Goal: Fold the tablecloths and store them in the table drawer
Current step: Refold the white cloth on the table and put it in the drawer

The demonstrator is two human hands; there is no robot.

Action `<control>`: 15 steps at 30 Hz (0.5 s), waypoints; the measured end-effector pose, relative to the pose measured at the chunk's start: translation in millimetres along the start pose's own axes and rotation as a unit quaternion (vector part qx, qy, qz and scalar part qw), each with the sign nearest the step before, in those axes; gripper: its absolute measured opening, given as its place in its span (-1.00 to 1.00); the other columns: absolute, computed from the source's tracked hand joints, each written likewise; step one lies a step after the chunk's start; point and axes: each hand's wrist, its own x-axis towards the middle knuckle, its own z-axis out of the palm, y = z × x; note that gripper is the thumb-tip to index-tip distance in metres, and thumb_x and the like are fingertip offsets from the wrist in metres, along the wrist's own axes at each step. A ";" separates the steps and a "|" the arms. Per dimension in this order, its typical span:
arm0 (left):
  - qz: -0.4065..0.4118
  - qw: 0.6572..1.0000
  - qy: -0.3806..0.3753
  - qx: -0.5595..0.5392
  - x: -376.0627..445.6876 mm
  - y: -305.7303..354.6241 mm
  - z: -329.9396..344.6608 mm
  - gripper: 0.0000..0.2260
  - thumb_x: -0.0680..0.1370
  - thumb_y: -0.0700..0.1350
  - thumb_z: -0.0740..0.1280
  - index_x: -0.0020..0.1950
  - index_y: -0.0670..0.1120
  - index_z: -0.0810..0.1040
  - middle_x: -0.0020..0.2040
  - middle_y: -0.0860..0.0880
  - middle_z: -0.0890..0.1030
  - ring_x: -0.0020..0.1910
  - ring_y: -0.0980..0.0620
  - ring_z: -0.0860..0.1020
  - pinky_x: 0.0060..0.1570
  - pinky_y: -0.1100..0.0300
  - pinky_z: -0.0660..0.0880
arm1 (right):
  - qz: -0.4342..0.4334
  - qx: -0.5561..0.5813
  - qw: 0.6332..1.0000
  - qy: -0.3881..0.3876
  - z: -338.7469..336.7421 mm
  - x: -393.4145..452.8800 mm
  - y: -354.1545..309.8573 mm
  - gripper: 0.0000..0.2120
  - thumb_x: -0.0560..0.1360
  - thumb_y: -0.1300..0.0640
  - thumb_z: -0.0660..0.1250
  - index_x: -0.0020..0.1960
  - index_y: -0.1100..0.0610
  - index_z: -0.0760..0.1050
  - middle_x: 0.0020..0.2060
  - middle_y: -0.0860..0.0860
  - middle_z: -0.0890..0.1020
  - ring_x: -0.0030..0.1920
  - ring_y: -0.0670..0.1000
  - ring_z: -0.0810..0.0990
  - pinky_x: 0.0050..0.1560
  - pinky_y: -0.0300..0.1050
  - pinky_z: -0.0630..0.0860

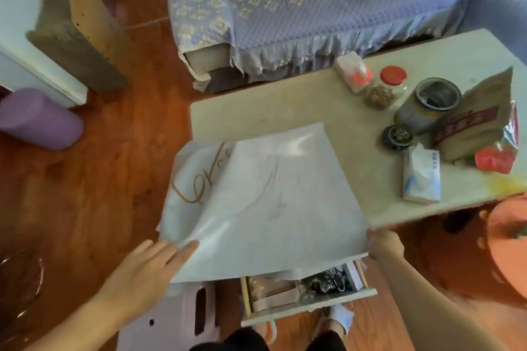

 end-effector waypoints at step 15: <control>-0.120 0.984 -0.126 0.035 -5.4 83.3 90.9 -0.17 0.27 -0.27 0.05 0.60 -0.10 0.28 -0.13 -0.01 0.51 -0.17 -0.12 0.55 -0.20 0.02 0.49 | -0.098 0.071 0.990 -0.076 37.3 95.3 72.5 -0.85 0.55 0.15 0.39 -0.11 0.22 0.65 -0.02 0.22 0.67 -0.03 0.21 0.62 0.07 0.17 0.57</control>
